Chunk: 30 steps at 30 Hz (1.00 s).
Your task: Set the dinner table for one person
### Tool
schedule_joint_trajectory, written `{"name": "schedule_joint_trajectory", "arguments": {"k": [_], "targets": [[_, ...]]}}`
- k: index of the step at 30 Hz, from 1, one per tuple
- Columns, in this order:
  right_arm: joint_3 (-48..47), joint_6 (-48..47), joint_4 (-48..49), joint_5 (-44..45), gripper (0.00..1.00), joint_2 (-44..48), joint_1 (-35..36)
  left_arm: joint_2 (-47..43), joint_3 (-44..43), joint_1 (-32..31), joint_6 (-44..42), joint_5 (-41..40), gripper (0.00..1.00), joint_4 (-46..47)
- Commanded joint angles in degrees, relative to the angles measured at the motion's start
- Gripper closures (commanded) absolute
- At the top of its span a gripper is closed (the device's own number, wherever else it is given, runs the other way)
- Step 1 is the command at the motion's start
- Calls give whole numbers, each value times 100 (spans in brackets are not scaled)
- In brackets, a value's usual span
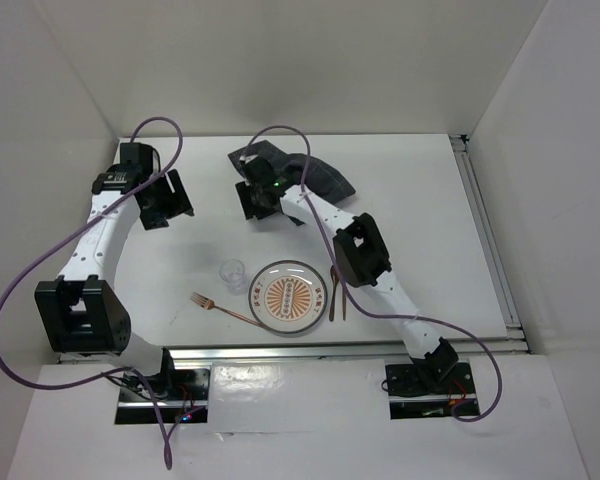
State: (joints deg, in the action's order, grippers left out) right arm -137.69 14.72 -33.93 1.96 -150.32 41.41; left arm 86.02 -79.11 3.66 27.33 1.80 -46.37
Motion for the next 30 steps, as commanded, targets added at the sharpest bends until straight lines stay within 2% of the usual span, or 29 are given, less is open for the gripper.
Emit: {"name": "schedule_joint_trajectory", "arguments": {"k": [1, 4, 6, 11, 13, 15, 17, 19, 24, 27, 30], "targets": [[-179, -119, -43, 873, 47, -138, 210, 29, -184, -6, 18, 48, 19, -56], [14, -241, -43, 1559, 54, -138, 420, 81, -184, -6, 18, 48, 19, -56], [75, -242, -105, 1562, 57, -138, 421, 82, -236, -6, 18, 100, 19, -56], [128, -242, -166, 1132, 100, -7, 359, 82, -359, -6, 18, 206, 19, -109], [180, -303, -228, 992, 100, 116, 306, 82, -499, -6, 18, 259, 19, -179], [548, -504, 60, 1069, 100, 642, 306, 82, -639, -6, 18, 259, 19, -179], [1627, -689, 517, 1000, 100, 1239, 254, 82, -710, -6, 18, 337, 19, -179], [2662, -751, 1115, 781, 100, 2223, 0, 82, -781, -6, 18, 399, 19, -179], [4203, -584, 1450, 122, 100, 4041, -869, 310, -913, -58, 70, 767, 19, -179], [4566, -584, 1381, -238, 100, 4667, -1230, 529, -913, -285, 71, 962, 19, -75], [4778, -471, 1258, -783, 100, 4898, -1653, 951, -1044, -575, 71, 1033, 21, -144]]}}
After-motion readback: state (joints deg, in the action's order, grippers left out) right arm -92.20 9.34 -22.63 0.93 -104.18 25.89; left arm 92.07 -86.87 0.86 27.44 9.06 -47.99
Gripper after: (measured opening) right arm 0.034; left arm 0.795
